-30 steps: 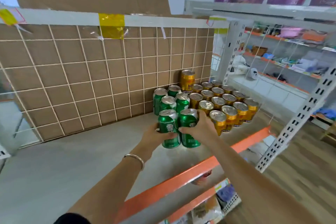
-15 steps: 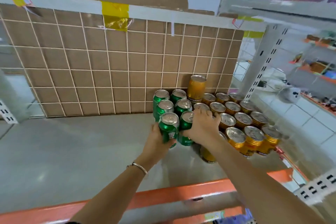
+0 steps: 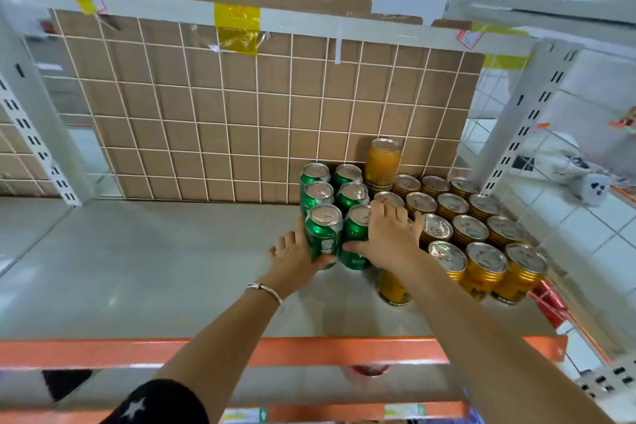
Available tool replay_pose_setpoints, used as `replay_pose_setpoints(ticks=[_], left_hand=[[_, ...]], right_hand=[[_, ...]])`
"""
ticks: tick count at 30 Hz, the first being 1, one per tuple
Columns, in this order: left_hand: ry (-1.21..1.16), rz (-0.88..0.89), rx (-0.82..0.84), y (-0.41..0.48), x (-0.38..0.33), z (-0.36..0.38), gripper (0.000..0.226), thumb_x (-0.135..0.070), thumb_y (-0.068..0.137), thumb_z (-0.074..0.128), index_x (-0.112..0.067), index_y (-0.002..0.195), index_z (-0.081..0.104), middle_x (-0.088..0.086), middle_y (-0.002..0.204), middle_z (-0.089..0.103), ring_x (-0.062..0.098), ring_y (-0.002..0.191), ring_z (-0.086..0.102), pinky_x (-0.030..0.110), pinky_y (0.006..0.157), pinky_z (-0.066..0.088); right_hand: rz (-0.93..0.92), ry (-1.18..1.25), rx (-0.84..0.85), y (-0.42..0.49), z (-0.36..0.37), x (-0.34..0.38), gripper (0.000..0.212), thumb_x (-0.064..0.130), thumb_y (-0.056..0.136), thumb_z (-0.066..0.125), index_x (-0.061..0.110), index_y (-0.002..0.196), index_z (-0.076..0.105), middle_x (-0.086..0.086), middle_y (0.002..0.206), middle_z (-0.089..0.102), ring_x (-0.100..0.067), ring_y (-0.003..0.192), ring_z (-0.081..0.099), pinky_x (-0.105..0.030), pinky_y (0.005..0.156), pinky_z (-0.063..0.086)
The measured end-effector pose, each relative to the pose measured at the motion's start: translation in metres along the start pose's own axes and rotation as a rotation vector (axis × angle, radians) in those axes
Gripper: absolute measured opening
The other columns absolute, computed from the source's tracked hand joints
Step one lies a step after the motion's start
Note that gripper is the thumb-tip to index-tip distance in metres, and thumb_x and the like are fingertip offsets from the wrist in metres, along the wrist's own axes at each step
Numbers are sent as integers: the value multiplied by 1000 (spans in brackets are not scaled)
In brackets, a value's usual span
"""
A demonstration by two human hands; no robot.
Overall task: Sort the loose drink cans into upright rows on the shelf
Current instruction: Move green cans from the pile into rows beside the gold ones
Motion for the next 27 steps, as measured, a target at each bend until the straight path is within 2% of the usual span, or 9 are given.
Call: replay_pose_setpoints(ticks=[5, 7, 9, 12, 15, 19, 21, 23, 27], left_hand=[[192, 48, -118, -30, 18, 25, 101, -67, 66, -9, -14, 145, 23, 6, 147, 29, 27, 133, 26, 36, 111, 16], [163, 15, -126, -32, 22, 27, 89, -61, 76, -4, -12, 147, 19, 8, 151, 24, 28, 138, 20, 37, 114, 13], [107, 13, -47, -34, 22, 22, 68, -49, 92, 21, -12, 149, 14, 8, 154, 18, 28, 142, 13, 37, 117, 8], [41, 82, 18, -42, 32, 5, 72, -48, 84, 24, -12, 147, 23, 11, 152, 25, 25, 143, 17, 32, 117, 5], [10, 81, 25, -59, 57, -9, 83, -46, 72, 12, -8, 138, 43, 10, 143, 44, 23, 138, 32, 27, 117, 9], [-3, 74, -89, -99, 94, -36, 69, -47, 71, 31, -7, 117, 63, 9, 118, 66, 21, 120, 56, 25, 101, 34], [19, 61, -106, -124, 122, -50, 77, -55, 70, 25, -11, 123, 60, 6, 126, 62, 20, 127, 49, 26, 105, 33], [14, 12, -124, -154, 157, -67, 75, -57, 73, 27, -13, 126, 58, 5, 130, 60, 21, 130, 45, 28, 107, 31], [-30, -127, -204, -229, 232, -99, 70, -56, 75, 31, -12, 123, 59, 6, 131, 58, 20, 128, 47, 27, 103, 33]], right_hand=[[7, -14, -77, -6, 6, 4, 97, 65, 78, 58, 18, 148, 9, -7, 156, 15, -30, 144, 13, -57, 115, 6], [-13, -42, -120, -10, 10, 6, 94, 60, 83, 56, 19, 149, 4, -7, 157, 7, -29, 145, 7, -57, 114, 4], [-60, -78, -187, -20, 16, 8, 85, 45, 90, 55, 21, 151, 0, -7, 158, 0, -29, 146, 1, -58, 114, 2], [-157, -40, -290, -40, 24, 24, 73, 24, 91, 51, 21, 151, 9, -7, 158, 3, -28, 145, 4, -55, 114, 0], [-301, 62, -293, -62, 36, 58, 58, 17, 87, 49, 17, 143, 36, -8, 152, 27, -29, 141, 24, -49, 113, 0], [-429, 123, -233, -88, 55, 106, 56, 22, 66, 34, 12, 112, 66, -7, 117, 65, -25, 103, 66, -45, 102, 18], [-431, 159, -209, -102, 58, 131, 59, 22, 73, 33, 13, 125, 59, -4, 128, 60, -22, 114, 60, -46, 108, 14], [-385, 144, -36, -119, 64, 160, 56, 23, 89, 33, 18, 145, 34, 1, 143, 47, -17, 131, 42, -46, 114, 1], [-424, 38, 57, -169, 79, 225, 52, 29, 98, 31, 22, 149, 23, 4, 135, 53, -15, 129, 42, -48, 116, 0]])
Point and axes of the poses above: each hand's wrist, its own y-axis towards the middle knuckle, its own z-axis out of the palm, x = y × z, the point moved 1 cm from there along y, towards the middle knuckle
